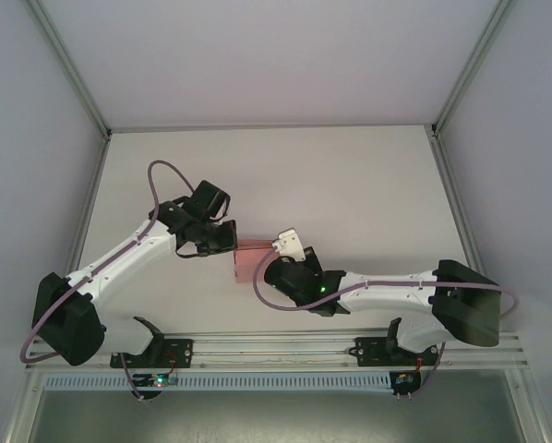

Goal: Assemble paper box

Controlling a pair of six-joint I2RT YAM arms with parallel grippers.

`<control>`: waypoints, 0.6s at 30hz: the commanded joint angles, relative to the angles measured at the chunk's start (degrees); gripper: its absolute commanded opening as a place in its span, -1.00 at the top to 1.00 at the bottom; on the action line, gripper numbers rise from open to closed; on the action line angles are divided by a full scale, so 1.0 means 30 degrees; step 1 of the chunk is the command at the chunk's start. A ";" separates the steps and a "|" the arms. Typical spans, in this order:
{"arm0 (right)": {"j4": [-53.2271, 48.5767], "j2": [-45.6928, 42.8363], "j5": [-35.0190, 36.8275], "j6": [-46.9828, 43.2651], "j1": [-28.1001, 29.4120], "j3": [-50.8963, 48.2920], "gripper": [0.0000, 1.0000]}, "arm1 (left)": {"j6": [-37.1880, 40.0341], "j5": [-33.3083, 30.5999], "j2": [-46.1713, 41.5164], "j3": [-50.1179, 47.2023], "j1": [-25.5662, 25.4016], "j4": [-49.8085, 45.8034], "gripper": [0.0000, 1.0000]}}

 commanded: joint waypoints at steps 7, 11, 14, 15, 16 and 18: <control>-0.2407 0.0909 -0.1775 -0.0586 0.0411 -0.0384 1.00 | 0.2544 0.0805 -0.1540 -0.3115 0.0085 0.2235 1.00; -0.2328 0.0879 -0.1750 -0.0564 0.0437 -0.0365 1.00 | 0.3563 0.0368 -0.2105 -0.4354 -0.0754 0.2814 1.00; -0.2019 0.0716 -0.1744 -0.0536 0.0466 -0.0611 1.00 | 0.4193 0.0223 -0.2499 -0.5254 -0.1034 0.2531 1.00; -0.1973 0.0618 -0.1821 -0.0582 0.0470 -0.0686 1.00 | 0.4184 0.0240 -0.2632 -0.5530 -0.1067 0.2355 1.00; -0.2046 0.0517 -0.1779 -0.0531 0.0470 -0.0717 1.00 | 0.4039 0.0210 -0.2817 -0.5807 -0.1097 0.2230 1.00; -0.1784 0.0217 -0.1819 -0.0616 0.0561 -0.0996 1.00 | 0.4005 0.0145 -0.3097 -0.6339 -0.1420 0.1988 1.00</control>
